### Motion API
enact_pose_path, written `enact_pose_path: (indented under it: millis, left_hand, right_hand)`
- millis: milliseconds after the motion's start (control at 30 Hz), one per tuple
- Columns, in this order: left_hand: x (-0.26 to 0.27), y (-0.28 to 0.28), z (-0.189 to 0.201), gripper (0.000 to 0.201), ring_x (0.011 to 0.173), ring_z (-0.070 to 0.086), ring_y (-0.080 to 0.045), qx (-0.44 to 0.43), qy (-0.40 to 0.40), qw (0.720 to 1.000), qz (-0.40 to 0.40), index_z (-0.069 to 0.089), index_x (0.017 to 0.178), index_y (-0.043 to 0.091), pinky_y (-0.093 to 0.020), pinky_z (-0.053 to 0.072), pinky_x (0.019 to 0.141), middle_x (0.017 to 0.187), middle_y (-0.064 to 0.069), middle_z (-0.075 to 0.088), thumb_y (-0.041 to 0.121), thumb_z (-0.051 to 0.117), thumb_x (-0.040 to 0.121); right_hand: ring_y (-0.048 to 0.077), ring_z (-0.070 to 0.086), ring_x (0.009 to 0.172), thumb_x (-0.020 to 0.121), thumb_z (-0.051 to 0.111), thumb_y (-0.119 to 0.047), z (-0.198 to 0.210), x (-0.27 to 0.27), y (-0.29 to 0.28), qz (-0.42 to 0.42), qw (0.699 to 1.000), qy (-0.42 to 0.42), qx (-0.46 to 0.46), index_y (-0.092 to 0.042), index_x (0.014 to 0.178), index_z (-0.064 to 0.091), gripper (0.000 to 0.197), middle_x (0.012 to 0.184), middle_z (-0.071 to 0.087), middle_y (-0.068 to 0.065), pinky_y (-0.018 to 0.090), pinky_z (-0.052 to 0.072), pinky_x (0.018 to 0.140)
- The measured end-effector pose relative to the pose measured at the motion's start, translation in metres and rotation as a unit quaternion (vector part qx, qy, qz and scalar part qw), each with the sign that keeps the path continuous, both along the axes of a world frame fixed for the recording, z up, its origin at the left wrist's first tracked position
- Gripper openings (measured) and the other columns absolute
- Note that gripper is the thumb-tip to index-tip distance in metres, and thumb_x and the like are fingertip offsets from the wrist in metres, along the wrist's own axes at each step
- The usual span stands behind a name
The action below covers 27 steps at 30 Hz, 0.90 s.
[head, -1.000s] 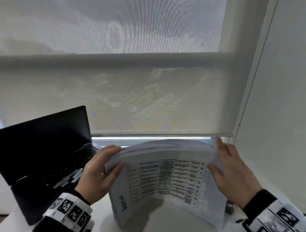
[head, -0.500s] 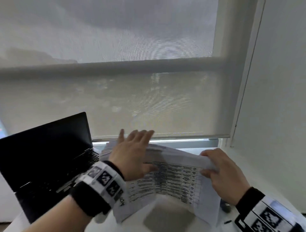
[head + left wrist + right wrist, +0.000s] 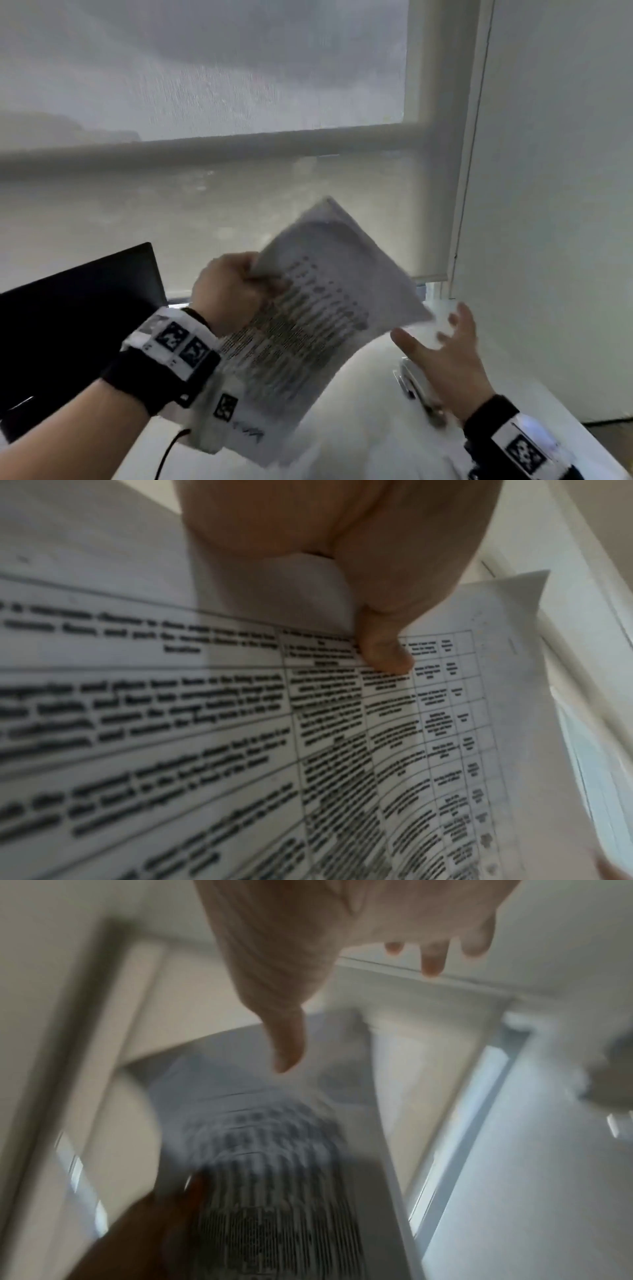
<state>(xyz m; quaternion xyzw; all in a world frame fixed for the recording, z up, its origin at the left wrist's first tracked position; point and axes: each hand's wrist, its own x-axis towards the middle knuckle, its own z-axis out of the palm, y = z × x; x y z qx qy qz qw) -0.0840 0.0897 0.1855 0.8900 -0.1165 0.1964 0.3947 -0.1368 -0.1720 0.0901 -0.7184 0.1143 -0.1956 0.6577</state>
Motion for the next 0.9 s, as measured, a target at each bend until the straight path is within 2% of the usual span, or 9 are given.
enact_pose_path:
  millis: [67,133,233,400,500,567,633,767,900]
  left_hand:
    - [-0.005,0.011,0.009,0.03,0.071,0.07,-0.03,-0.18,0.024,0.983,-0.033,0.075,0.077,0.013,-0.046,0.059,0.064,0.079,-0.012,0.075,0.033,0.087,0.058]
    - [-0.013,0.012,0.014,0.012,0.072,0.068,-0.032,-0.279,0.042,0.957,-0.065,0.073,0.078,0.007,-0.048,0.06,0.065,0.081,-0.016,0.075,0.014,0.081,0.073]
    - [-0.023,0.006,0.014,0.002,0.074,0.07,-0.031,-0.349,0.005,0.936,-0.051,0.071,0.082,0.008,-0.042,0.061,0.068,0.079,-0.011,0.075,0.01,0.073,0.082]
    - [-0.035,-0.019,-0.005,0.008,0.061,0.059,-0.011,-0.351,-0.098,0.931,0.013,0.063,0.086,0.017,-0.027,0.051,0.057,0.072,0.0,0.067,0.014,0.07,0.088]
    - [-0.037,-0.04,-0.049,0.01,0.072,0.062,-0.02,-0.319,-0.071,0.944,0.045,0.054,0.097,0.018,-0.037,0.055,0.067,0.08,-0.001,0.065,0.013,0.058,0.089]
    - [-0.035,-0.044,-0.085,0.02,0.079,0.062,-0.028,-0.328,-0.02,0.942,0.065,0.05,0.1,0.018,-0.046,0.055,0.073,0.084,-0.004,0.064,0.011,0.054,0.081]
    - [-0.03,-0.037,-0.114,0.025,0.078,0.058,-0.028,-0.304,0.012,0.945,0.118,0.048,0.1,0.017,-0.042,0.051,0.072,0.082,-0.002,0.06,0.001,0.054,0.082]
    - [-0.018,-0.015,-0.155,0.019,0.081,0.06,-0.03,-0.274,0.079,0.948,0.143,0.048,0.094,0.015,-0.041,0.05,0.072,0.081,-0.003,0.061,0.012,0.065,0.088]
    - [-0.005,-0.001,-0.162,0.025,0.081,0.058,-0.026,-0.201,0.125,0.963,0.129,0.047,0.082,0.024,-0.033,0.041,0.068,0.077,0.005,0.059,0.023,0.071,0.087]
  right_hand:
    - [0.014,0.054,0.118,0.049,0.088,-0.052,0.003,-0.001,0.011,0.128,0.984,-0.042,0.116,-0.025,0.145,0.026,0.117,0.143,0.044,0.0,0.025,0.047,0.081]
    - [0.017,0.064,0.108,0.063,0.085,-0.038,0.017,0.002,0.023,0.202,0.969,-0.103,0.101,-0.016,0.133,0.046,0.083,0.124,0.064,0.001,0.027,0.054,0.081]
    - [0.006,0.067,0.095,0.083,0.071,-0.018,0.053,0.003,0.04,0.121,0.976,-0.179,-0.02,-0.02,0.114,0.06,0.033,0.103,0.072,-0.006,0.021,0.053,0.077]
    - [-0.003,0.056,0.067,0.094,0.057,-0.014,0.063,-0.019,0.076,0.083,0.963,-0.246,-0.071,-0.029,0.104,0.056,0.018,0.084,0.064,-0.007,0.009,0.047,0.059]
    - [-0.011,0.057,0.088,0.095,0.05,-0.022,0.028,-0.024,0.103,0.101,0.954,-0.252,-0.127,-0.034,0.122,0.043,0.031,0.1,0.06,-0.02,0.004,0.043,0.073]
    - [-0.011,0.052,0.105,0.095,0.046,-0.031,-0.003,-0.016,0.104,0.109,0.961,-0.211,-0.14,-0.044,0.123,0.035,0.033,0.115,0.052,-0.028,0.004,0.04,0.086]
    - [0.0,0.057,0.102,0.096,0.047,-0.03,-0.033,-0.009,0.093,0.13,0.976,-0.106,-0.136,-0.049,0.118,0.031,0.033,0.113,0.054,-0.02,0.017,0.047,0.087]
    - [0.012,0.061,0.088,0.094,0.054,-0.017,-0.069,0.004,0.054,0.139,0.964,0.117,-0.193,-0.022,0.115,0.044,0.024,0.097,0.062,-0.006,0.028,0.053,0.079]
    - [0.007,0.066,0.083,0.089,0.064,-0.026,-0.066,0.025,0.035,0.124,0.962,0.138,-0.2,-0.025,0.101,0.061,0.013,0.091,0.07,-0.008,0.032,0.056,0.079]
